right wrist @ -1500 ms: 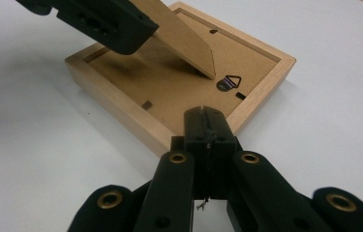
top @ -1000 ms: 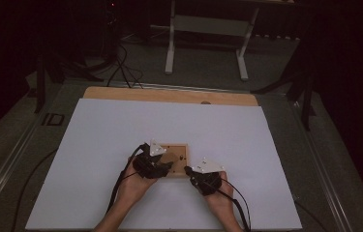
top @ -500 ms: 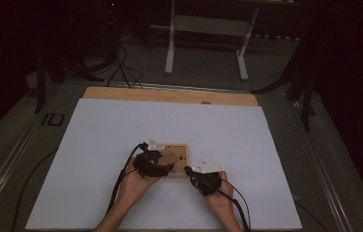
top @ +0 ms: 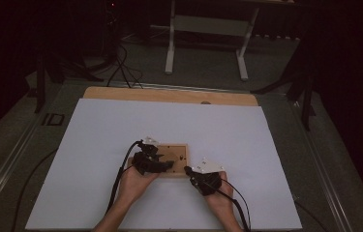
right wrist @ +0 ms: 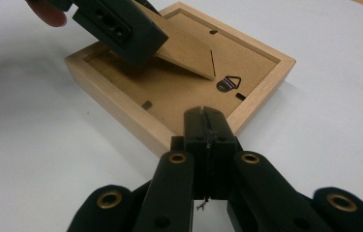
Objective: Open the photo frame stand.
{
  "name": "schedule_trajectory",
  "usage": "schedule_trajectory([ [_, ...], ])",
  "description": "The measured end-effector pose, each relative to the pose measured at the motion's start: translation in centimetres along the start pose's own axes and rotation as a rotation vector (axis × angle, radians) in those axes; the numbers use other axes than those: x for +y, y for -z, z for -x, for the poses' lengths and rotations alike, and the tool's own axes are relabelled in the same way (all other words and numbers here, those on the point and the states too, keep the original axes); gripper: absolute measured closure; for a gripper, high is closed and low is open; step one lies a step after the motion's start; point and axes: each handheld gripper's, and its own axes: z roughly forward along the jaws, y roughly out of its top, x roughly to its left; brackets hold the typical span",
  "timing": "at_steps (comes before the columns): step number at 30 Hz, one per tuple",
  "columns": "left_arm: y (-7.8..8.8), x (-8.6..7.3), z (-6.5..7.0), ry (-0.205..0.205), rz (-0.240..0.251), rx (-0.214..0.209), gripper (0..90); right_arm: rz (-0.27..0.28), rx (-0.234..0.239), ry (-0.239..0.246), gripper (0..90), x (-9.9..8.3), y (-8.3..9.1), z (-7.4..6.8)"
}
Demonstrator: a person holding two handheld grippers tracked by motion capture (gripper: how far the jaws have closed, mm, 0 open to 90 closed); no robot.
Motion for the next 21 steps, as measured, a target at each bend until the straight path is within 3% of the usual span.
schedule_trajectory([
  [4, -0.3, 0.1, -0.1, -0.002, -0.02, -0.002, 48.8, -0.001, 0.001, 0.0, 89.8, 0.0, 0.0, 0.0],
  [9, -0.4, 0.1, 0.1, -0.025, -0.038, 0.025, 51.6, -0.001, 0.0, 0.003, 87.4, 0.0, 0.0, 0.0],
  [19, -0.3, -0.1, 0.6, -0.076, -0.021, 0.051, 51.8, -0.008, -0.004, -0.012, 77.7, 0.3, 0.4, 0.7],
  [21, -0.2, -0.1, 0.7, -0.104, -0.015, 0.06, 51.8, -0.004, -0.004, -0.022, 73.3, 0.6, 1.0, 1.1],
])
